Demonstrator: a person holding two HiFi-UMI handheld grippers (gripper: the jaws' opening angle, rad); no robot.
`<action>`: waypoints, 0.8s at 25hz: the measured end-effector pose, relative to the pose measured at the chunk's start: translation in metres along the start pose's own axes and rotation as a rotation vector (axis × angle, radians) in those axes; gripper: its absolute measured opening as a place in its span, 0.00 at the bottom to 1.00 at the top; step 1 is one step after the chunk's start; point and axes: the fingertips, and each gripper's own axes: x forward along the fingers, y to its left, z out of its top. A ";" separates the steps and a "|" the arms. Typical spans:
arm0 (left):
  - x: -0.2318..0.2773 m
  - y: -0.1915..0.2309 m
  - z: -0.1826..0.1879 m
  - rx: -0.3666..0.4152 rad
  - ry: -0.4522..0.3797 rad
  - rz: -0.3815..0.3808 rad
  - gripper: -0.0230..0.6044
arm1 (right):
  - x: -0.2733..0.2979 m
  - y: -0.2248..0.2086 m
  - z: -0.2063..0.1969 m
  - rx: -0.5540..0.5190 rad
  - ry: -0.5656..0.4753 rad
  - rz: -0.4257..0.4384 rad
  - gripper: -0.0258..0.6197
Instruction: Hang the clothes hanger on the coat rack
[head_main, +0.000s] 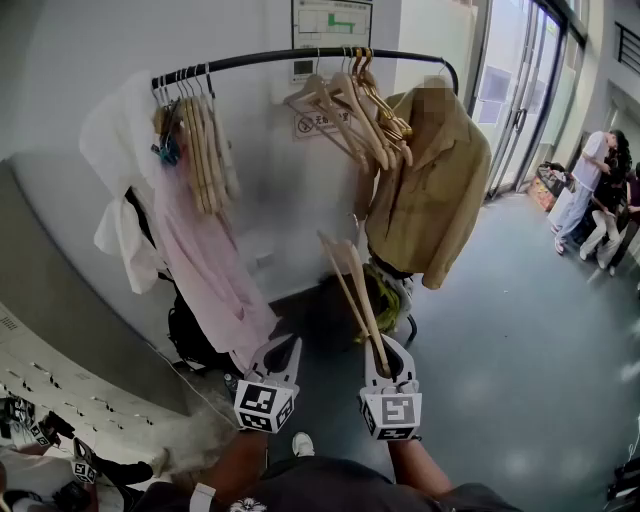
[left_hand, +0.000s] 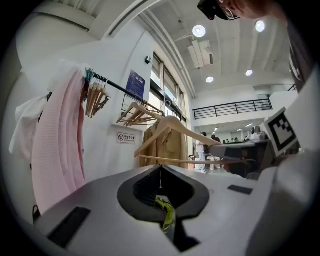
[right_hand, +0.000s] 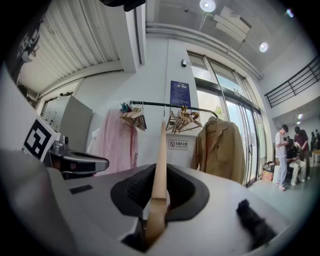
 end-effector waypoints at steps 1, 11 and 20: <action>0.003 0.012 0.002 -0.003 -0.002 0.003 0.05 | 0.011 0.004 0.004 -0.001 -0.003 0.000 0.13; 0.025 0.095 0.006 -0.008 -0.007 0.053 0.05 | 0.112 0.020 0.041 -0.018 -0.051 0.000 0.13; 0.033 0.119 0.009 -0.012 -0.004 0.179 0.05 | 0.188 0.008 0.100 -0.032 -0.152 0.070 0.13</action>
